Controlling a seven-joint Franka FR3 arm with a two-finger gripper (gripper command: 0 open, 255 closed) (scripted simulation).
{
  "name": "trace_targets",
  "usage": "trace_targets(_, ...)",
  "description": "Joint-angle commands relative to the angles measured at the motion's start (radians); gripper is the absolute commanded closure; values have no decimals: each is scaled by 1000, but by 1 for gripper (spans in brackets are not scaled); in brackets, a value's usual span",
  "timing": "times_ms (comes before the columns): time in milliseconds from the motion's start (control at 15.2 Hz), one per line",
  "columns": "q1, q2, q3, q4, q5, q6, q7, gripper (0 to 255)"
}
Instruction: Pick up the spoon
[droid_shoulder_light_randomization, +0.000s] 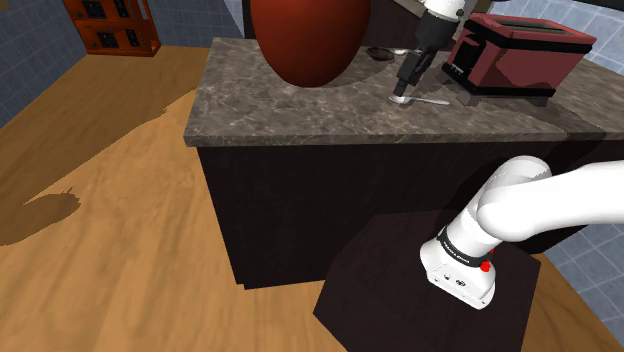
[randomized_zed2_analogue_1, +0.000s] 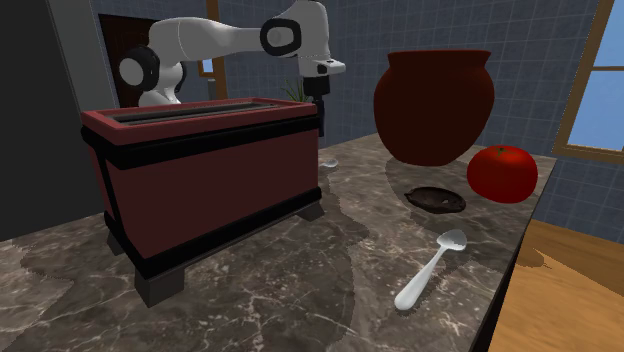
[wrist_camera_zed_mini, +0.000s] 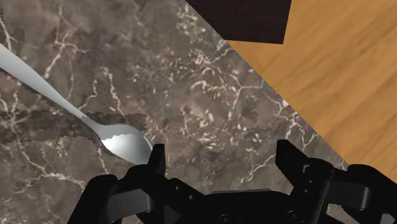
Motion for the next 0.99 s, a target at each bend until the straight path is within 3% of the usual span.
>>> trace_targets(0,0,0,0,0,0,0,0,0)
trace_targets(396,29,32,-105,5,-205,-73,-352,0)
trace_targets(792,56,105,-203,38,-424,-70,-702,0)
trace_targets(924,55,103,-205,23,-426,-58,-699,0)
